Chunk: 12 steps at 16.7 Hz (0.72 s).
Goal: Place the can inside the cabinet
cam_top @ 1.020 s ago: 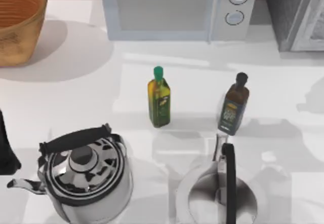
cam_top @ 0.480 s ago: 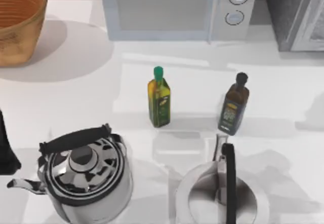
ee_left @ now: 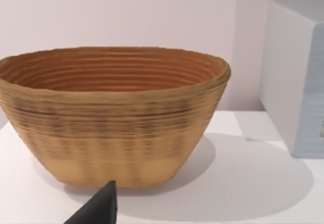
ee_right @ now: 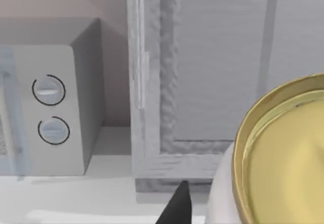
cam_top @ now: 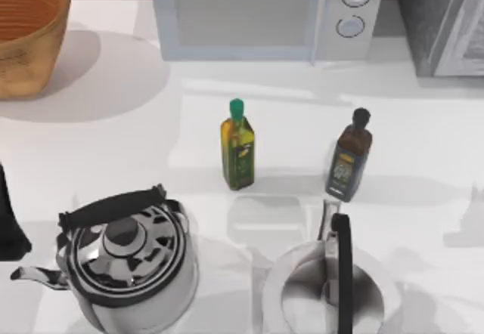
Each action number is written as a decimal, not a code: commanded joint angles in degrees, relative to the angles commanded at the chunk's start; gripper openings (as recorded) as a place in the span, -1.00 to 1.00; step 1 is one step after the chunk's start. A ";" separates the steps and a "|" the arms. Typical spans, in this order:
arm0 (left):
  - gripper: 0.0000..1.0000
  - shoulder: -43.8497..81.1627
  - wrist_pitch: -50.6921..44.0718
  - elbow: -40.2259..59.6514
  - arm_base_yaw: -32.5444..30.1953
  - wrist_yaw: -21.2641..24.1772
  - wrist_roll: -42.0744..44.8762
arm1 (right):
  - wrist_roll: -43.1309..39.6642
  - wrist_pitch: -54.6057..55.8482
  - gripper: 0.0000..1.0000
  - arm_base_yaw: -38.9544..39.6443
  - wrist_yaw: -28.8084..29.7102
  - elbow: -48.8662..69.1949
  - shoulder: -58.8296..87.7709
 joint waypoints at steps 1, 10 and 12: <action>1.00 0.00 0.00 0.00 0.00 0.00 0.00 | 0.04 -1.26 -1.00 0.40 0.34 -1.30 -2.58; 1.00 0.00 0.00 0.00 0.00 0.00 0.00 | 0.21 -3.82 -1.00 1.09 1.02 -2.98 -6.06; 1.00 0.00 0.00 0.00 0.00 0.00 0.00 | 0.26 -4.88 -1.00 1.53 1.56 0.10 -3.11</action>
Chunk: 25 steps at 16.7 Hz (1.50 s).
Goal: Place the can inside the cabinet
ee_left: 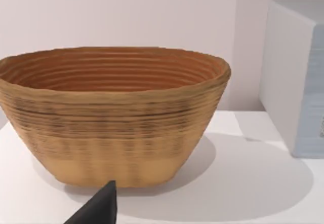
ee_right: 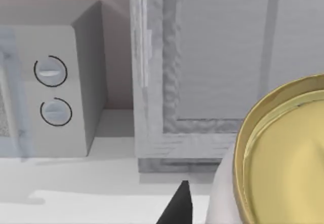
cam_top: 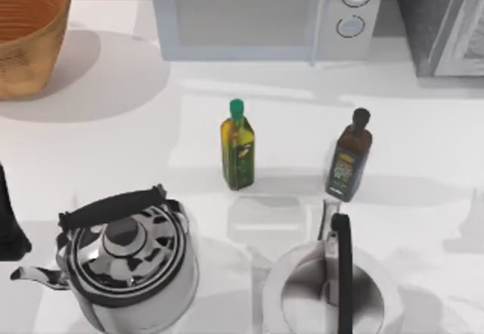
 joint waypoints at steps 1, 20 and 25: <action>1.00 0.00 0.00 0.00 0.00 0.00 0.00 | 0.04 -0.79 -1.00 0.33 0.40 2.44 2.35; 1.00 0.00 0.00 0.00 0.00 0.00 0.00 | 0.83 -22.37 -1.00 9.93 10.49 94.34 70.68; 1.00 0.00 0.00 0.00 0.00 0.00 0.00 | 0.84 -22.89 -1.00 10.17 10.73 96.18 72.31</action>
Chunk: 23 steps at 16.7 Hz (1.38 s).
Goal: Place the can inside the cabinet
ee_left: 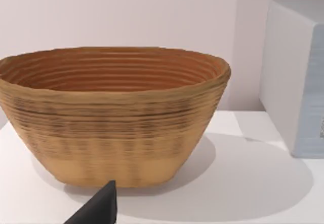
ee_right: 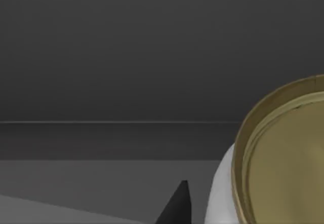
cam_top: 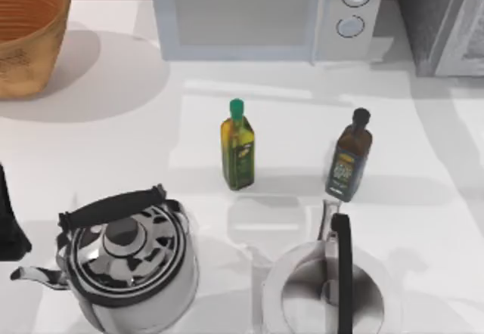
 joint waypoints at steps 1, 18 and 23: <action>1.00 0.00 0.00 0.00 0.00 0.00 0.00 | 0.11 0.10 -1.00 -0.22 -0.06 -0.27 -0.15; 1.00 0.00 0.00 0.00 0.00 0.00 0.00 | 0.04 -13.42 -1.00 -4.48 -3.61 53.34 39.35; 1.00 0.00 0.00 0.00 0.00 0.00 0.00 | 0.00 -14.90 -1.00 -4.99 -4.16 58.59 43.63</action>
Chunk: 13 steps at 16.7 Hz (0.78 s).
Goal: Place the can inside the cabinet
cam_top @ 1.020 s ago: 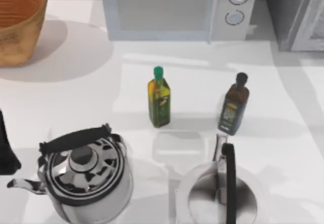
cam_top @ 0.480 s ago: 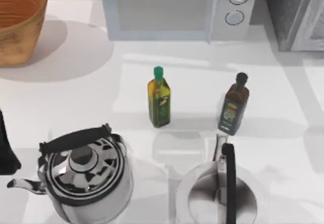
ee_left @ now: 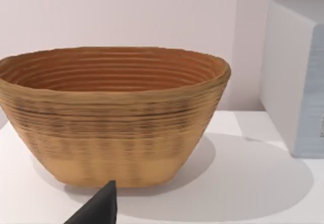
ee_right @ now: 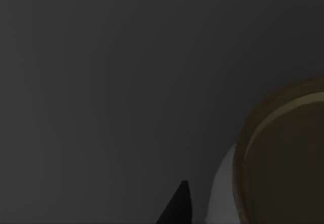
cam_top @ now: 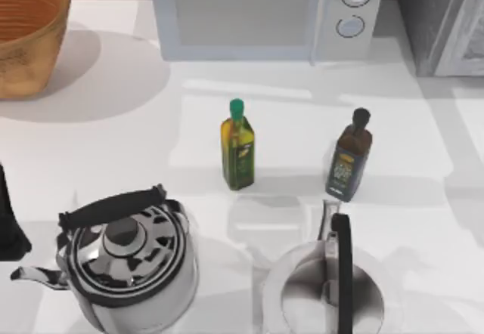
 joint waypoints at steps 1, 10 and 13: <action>1.00 0.00 0.00 0.00 0.00 0.00 0.00 | 0.00 0.00 -1.00 0.00 0.00 0.00 0.00; 1.00 0.00 0.00 0.00 0.00 0.00 0.00 | 0.00 0.00 0.06 0.00 0.00 0.00 0.00; 1.00 0.00 0.00 0.00 0.00 0.00 0.00 | 0.00 0.00 0.51 0.00 0.00 0.00 0.00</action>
